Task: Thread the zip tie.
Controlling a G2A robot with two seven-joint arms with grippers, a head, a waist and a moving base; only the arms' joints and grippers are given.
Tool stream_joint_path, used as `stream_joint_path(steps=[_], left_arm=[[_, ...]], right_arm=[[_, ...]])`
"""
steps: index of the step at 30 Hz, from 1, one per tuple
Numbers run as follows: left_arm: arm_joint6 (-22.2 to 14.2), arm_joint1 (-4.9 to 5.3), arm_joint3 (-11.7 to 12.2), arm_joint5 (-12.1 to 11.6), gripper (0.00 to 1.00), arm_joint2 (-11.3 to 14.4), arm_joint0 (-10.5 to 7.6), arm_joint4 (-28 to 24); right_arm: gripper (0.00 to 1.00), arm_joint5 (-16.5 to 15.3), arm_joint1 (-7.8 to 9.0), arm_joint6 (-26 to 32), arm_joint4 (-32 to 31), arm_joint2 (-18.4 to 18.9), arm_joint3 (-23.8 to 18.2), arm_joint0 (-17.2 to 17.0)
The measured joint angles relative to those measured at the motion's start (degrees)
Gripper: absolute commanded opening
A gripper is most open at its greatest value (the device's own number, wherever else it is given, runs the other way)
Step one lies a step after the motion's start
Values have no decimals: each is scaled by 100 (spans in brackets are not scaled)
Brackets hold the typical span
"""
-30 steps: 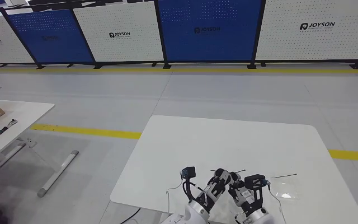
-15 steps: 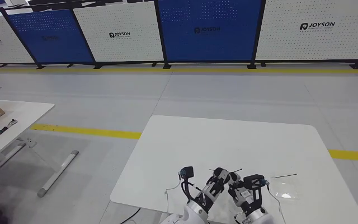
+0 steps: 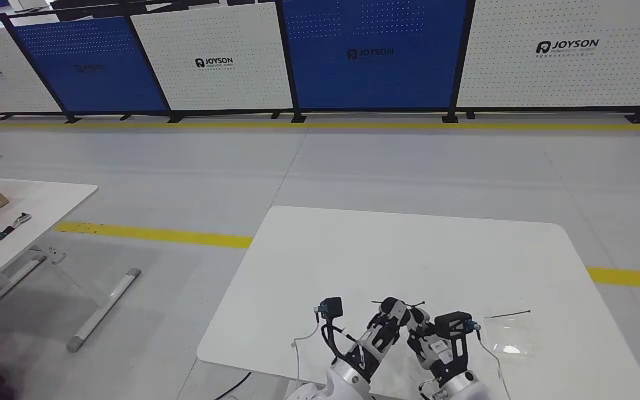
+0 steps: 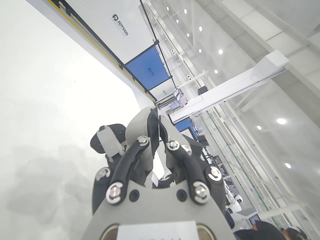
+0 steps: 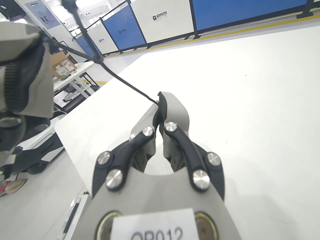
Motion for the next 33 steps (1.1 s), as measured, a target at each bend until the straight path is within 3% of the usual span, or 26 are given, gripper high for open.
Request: stream_joint_path(steps=[31,32,33], left_arm=[[68,58,-207,-339,0,-122,271,94],[65,58,-196,-332,0,-125,265,91],[65,57,-181,-320,0,-127,256,83]], right_arm=[[0,114,-1,-71,-72,-70,97,63],[9,113,-1,-71,-63,-72,97,64],[43,109,-2,-72,-49,-74,97,65]])
